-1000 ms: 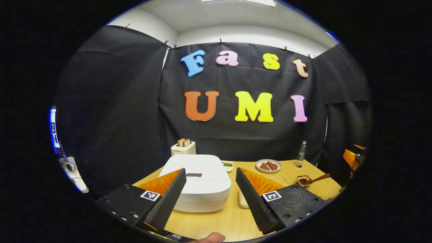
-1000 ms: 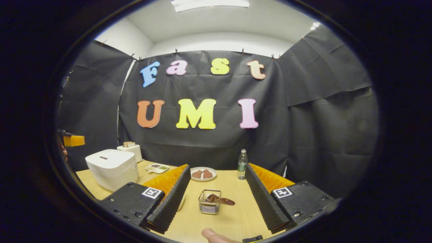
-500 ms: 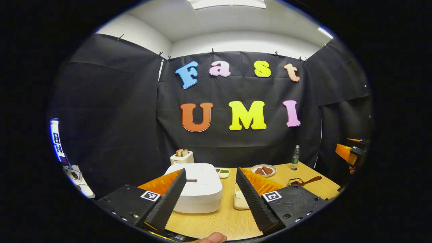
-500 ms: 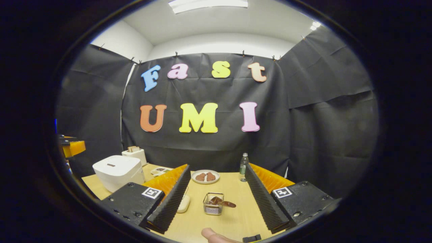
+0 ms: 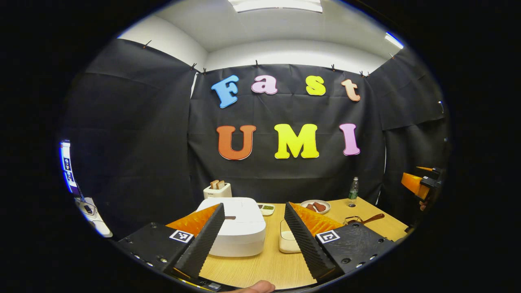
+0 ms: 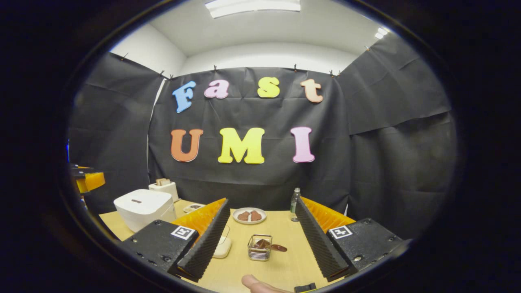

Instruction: Close the left gripper, press the button to open the rice cooker; take a wooden spoon from the chopstick holder with the right hand, scoop a spoonful of rice and pour it into the rice cooker, then put the wooden spoon back into the chopstick holder.

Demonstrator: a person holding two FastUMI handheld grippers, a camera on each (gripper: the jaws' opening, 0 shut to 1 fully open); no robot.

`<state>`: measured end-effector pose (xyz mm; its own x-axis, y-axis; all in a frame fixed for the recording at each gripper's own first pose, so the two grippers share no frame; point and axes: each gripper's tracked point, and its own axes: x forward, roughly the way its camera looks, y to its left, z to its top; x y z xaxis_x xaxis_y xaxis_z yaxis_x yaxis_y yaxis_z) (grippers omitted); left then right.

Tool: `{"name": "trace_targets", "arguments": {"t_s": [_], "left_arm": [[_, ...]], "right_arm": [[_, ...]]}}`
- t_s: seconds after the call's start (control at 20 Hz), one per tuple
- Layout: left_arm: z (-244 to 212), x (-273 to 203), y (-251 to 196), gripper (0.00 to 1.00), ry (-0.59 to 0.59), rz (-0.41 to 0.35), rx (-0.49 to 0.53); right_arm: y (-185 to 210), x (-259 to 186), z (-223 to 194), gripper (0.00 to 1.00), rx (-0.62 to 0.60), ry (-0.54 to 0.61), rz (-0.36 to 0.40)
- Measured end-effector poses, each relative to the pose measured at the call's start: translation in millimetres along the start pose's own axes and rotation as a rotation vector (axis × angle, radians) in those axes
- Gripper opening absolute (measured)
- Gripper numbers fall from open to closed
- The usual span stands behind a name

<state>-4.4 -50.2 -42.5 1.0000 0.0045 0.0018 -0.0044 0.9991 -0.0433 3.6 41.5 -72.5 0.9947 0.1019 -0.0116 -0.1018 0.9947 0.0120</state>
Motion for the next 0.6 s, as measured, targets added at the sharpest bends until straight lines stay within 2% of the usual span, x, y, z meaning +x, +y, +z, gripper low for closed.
{"name": "trace_targets", "arguments": {"t_s": [0.6], "left_arm": [[2,5,-7,0.94,-0.016,0.019,-0.005]], "right_arm": [[-13,2,0,1.00,-0.010,-0.012,-0.004]]}}
